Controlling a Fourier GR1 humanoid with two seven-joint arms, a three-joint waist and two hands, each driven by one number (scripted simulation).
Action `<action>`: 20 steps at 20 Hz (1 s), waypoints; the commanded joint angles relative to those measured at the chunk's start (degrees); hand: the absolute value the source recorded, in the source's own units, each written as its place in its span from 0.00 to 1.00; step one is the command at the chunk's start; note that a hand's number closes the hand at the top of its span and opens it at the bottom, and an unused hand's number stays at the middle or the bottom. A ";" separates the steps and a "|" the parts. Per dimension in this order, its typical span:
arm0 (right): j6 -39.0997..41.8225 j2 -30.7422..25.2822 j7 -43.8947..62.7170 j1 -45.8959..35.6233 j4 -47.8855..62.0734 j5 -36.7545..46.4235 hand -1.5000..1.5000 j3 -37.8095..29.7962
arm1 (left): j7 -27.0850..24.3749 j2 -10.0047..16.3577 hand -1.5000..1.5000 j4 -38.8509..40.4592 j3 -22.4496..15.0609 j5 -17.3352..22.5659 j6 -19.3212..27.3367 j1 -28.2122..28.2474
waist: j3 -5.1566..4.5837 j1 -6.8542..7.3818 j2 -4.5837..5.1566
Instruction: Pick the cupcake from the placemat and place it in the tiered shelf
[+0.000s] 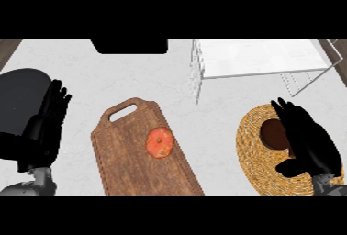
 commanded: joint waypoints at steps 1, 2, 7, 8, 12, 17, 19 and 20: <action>3.60 1.31 -0.37 0.81 -4.43 1.60 0.00 -1.52 | -2.13 -1.60 0.50 3.11 0.97 -0.69 -1.45 -0.55 | -0.02 -0.16 -0.02; -2.90 3.02 -4.78 1.46 3.92 2.90 0.00 -1.26 | 2.27 -1.01 0.50 -1.94 0.48 -1.99 -0.16 0.25 | 0.01 0.00 -0.01; -0.05 7.52 -3.69 -5.77 10.10 4.49 0.00 -2.50 | 0.61 -0.88 0.50 -1.08 2.02 -2.26 -2.74 0.98 | 0.00 0.16 0.02; 1.60 5.86 -5.03 -3.68 9.13 3.96 0.00 -3.61 | 1.29 -1.41 0.50 -0.41 2.49 -1.69 -2.79 -0.98 | 0.00 0.01 0.01; -0.97 4.70 -8.52 -0.74 11.96 6.16 1.00 -2.33 | -1.26 -4.77 0.50 0.82 -0.42 -4.15 -0.88 0.52 | 0.00 -0.05 0.01; -6.18 4.67 -10.54 -4.45 14.97 12.31 1.00 -1.08 | 0.77 -1.48 0.50 -0.15 3.44 -1.16 -4.11 0.64 | 0.00 0.21 0.00; -1.31 6.24 -9.10 -8.50 15.74 11.50 1.00 -2.18 | -1.75 -2.65 0.50 2.44 2.94 -2.39 -3.94 -0.06 | -0.01 0.15 0.03; -0.06 8.72 -7.33 -7.61 15.64 11.29 1.00 -0.29 | 1.65 -1.33 0.50 1.78 4.32 -1.45 -3.92 -2.81 | 0.00 0.14 0.03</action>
